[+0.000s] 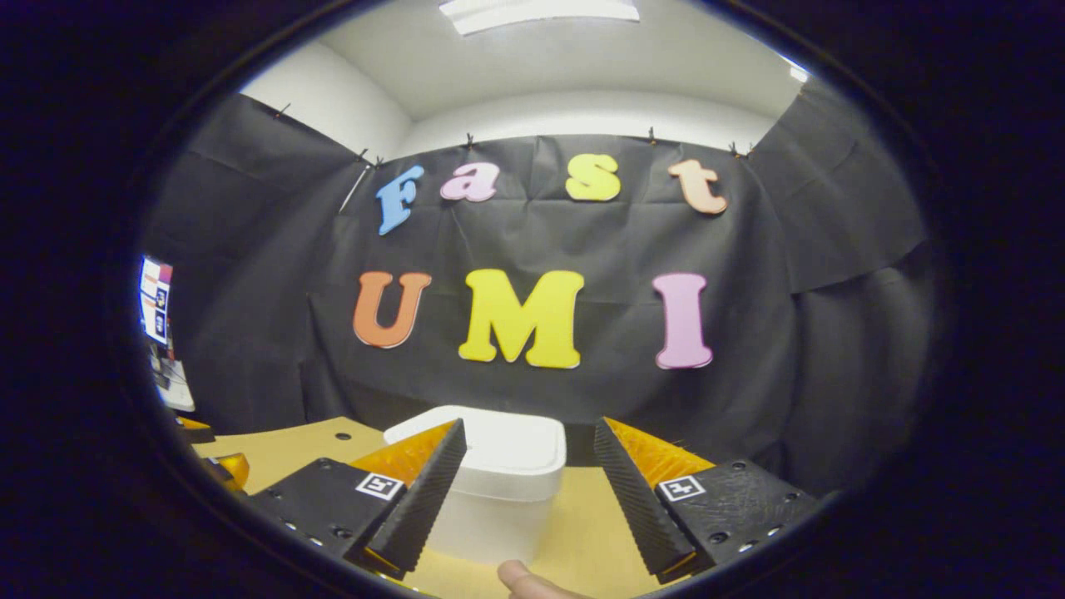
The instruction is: Press the lid of the desktop garbage bin to open it, pick up the crumpled paper on the desktop and throw it into the bin, then pick up the pop can on the desktop and drop it into the bin, and finally close the garbage bin lid.
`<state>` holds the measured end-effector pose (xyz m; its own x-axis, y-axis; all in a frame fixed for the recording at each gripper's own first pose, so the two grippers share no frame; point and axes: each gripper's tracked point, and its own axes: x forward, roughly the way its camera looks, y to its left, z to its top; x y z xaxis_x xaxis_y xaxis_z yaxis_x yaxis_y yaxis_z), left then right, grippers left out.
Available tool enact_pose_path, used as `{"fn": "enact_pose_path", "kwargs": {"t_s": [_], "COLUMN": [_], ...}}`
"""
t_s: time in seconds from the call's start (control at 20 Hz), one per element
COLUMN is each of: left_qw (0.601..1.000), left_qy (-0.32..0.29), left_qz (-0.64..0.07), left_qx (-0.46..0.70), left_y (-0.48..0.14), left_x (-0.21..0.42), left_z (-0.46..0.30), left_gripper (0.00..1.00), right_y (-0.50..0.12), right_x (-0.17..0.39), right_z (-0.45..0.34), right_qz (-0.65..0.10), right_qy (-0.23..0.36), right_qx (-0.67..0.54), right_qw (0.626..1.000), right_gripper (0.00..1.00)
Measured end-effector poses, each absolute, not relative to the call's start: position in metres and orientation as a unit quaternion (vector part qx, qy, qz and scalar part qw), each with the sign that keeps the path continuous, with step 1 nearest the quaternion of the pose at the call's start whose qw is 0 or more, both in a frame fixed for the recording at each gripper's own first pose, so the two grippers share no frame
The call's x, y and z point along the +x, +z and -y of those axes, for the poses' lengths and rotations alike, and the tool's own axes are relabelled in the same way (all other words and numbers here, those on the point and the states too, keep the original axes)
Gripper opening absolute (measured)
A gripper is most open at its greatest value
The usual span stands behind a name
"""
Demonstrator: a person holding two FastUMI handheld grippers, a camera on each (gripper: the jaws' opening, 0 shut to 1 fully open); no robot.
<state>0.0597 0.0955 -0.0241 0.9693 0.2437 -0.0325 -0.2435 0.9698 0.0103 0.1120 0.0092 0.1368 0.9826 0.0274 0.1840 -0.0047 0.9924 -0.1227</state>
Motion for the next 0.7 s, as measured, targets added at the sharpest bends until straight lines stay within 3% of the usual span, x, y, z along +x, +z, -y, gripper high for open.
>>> {"fn": "enact_pose_path", "kwargs": {"t_s": [0.2, 0.7], "left_qw": [0.993, 0.996], "left_qy": [0.118, 0.071], "left_qz": [0.017, 0.045], "left_qx": [-0.012, -0.023], "left_y": [-0.009, -0.003], "left_x": [0.053, 0.057], "left_z": [-0.092, -0.06], "left_gripper": [0.95, 0.95], "right_y": [0.146, 0.026], "right_x": [0.069, 0.044], "right_z": [0.034, 0.038], "right_qz": [0.129, 0.055], "right_qy": [-0.022, -0.044], "right_qx": [-0.04, -0.036], "right_qw": [0.991, 0.997], "right_gripper": [0.95, 0.95]}}
